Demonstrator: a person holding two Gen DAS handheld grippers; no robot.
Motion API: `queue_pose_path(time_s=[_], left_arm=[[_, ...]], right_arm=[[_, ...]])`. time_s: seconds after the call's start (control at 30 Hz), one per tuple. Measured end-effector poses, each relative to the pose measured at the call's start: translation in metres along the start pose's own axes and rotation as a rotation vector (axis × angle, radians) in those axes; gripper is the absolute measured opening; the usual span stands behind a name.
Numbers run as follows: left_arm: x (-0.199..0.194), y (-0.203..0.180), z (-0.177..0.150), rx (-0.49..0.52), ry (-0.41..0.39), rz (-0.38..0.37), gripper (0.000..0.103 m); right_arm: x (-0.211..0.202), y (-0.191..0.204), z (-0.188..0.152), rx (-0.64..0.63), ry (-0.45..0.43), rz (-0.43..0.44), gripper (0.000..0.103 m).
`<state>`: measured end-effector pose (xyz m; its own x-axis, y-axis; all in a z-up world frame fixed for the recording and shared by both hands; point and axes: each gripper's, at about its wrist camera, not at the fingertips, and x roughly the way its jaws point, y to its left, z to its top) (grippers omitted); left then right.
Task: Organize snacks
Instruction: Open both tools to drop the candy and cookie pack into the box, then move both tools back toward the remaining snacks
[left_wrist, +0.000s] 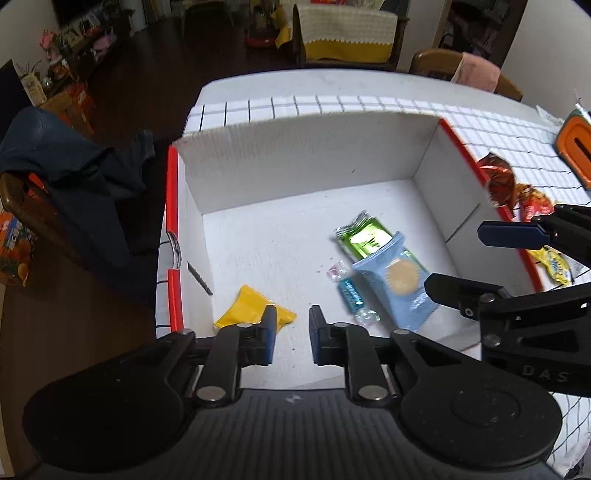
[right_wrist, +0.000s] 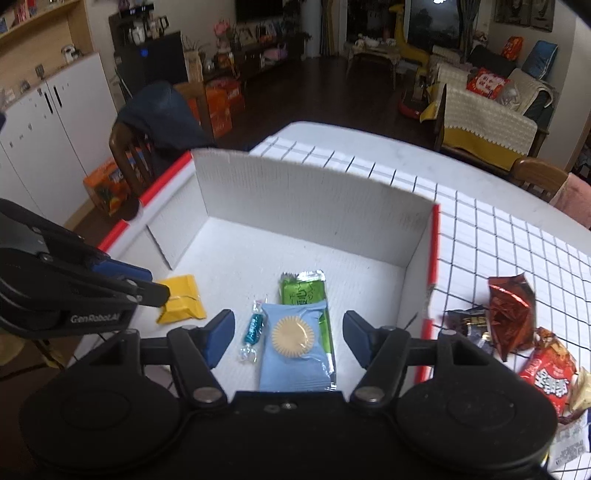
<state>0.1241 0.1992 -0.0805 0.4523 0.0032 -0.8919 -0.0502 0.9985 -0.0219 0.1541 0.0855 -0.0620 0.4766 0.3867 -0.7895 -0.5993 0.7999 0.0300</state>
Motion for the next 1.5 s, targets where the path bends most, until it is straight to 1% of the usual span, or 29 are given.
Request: queue_pose_path(time_s=[0.1, 0.17, 0.23, 0.3, 0.37, 0.4, 0.43, 0.47, 0.57, 0.7, 0.77, 0.8, 0.83, 0.87, 0.9, 0.97, 1.07, 1.13, 1.37, 1.5], left_arm=[[-0.012, -0.005, -0.001, 0.005, -0.024, -0.010, 0.024], [-0.020, -0.009, -0.003, 0.010, -0.042, -0.015, 0.025], [-0.028, -0.015, -0.004, 0.016, -0.060, -0.020, 0.028], [-0.035, -0.020, -0.004, 0.025, -0.079, -0.030, 0.032], [-0.041, -0.025, -0.005, 0.029, -0.094, -0.042, 0.044], [-0.045, -0.028, -0.006, 0.029, -0.106, -0.049, 0.056], [-0.048, -0.031, -0.007, 0.028, -0.119, -0.054, 0.064], [-0.051, -0.033, -0.008, 0.029, -0.131, -0.058, 0.066], [-0.058, -0.043, -0.009, 0.039, -0.147, -0.068, 0.067], [-0.067, -0.062, -0.011, 0.060, -0.186, -0.079, 0.072], [-0.069, -0.073, -0.011, 0.073, -0.201, -0.083, 0.073], [-0.069, -0.079, -0.010, 0.079, -0.207, -0.087, 0.074], [-0.069, -0.085, -0.010, 0.086, -0.213, -0.090, 0.076], [-0.070, -0.091, -0.010, 0.092, -0.222, -0.091, 0.077], [-0.069, -0.097, -0.010, 0.096, -0.230, -0.094, 0.080], [-0.069, -0.110, -0.009, 0.103, -0.237, -0.106, 0.081], [-0.065, -0.130, -0.007, 0.111, -0.239, -0.120, 0.083], [-0.060, -0.143, -0.006, 0.110, -0.238, -0.128, 0.085], [-0.037, -0.186, 0.005, 0.076, -0.200, -0.153, 0.085], [-0.022, -0.213, 0.012, 0.072, -0.185, -0.139, 0.085]], right_arm=[[-0.017, -0.005, -0.003, 0.024, -0.037, 0.001, 0.070], [-0.028, -0.009, -0.003, 0.042, -0.056, -0.002, 0.070], [-0.039, -0.013, -0.005, 0.058, -0.076, 0.001, 0.071], [-0.049, -0.017, -0.009, 0.071, -0.096, -0.002, 0.074], [-0.059, -0.021, -0.013, 0.086, -0.117, 0.000, 0.078], [-0.064, -0.023, -0.015, 0.095, -0.127, 0.000, 0.080], [-0.068, -0.026, -0.018, 0.104, -0.134, -0.002, 0.080], [-0.073, -0.029, -0.020, 0.114, -0.142, -0.001, 0.080], [-0.085, -0.036, -0.027, 0.142, -0.164, -0.002, 0.082], [-0.101, -0.048, -0.038, 0.168, -0.183, -0.015, 0.084], [-0.107, -0.056, -0.045, 0.184, -0.189, -0.027, 0.084], [-0.110, -0.060, -0.049, 0.192, -0.191, -0.033, 0.086], [-0.113, -0.065, -0.052, 0.200, -0.195, -0.041, 0.094], [-0.117, -0.071, -0.058, 0.208, -0.203, -0.051, 0.097], [-0.121, -0.077, -0.063, 0.216, -0.210, -0.058, 0.098], [-0.127, -0.090, -0.072, 0.230, -0.209, -0.071, 0.098], [-0.133, -0.109, -0.086, 0.254, -0.204, -0.101, 0.098], [-0.137, -0.125, -0.095, 0.272, -0.199, -0.116, 0.102], [-0.139, -0.175, -0.127, 0.279, -0.164, -0.182, 0.103], [-0.136, -0.209, -0.142, 0.295, -0.136, -0.204, 0.103]])
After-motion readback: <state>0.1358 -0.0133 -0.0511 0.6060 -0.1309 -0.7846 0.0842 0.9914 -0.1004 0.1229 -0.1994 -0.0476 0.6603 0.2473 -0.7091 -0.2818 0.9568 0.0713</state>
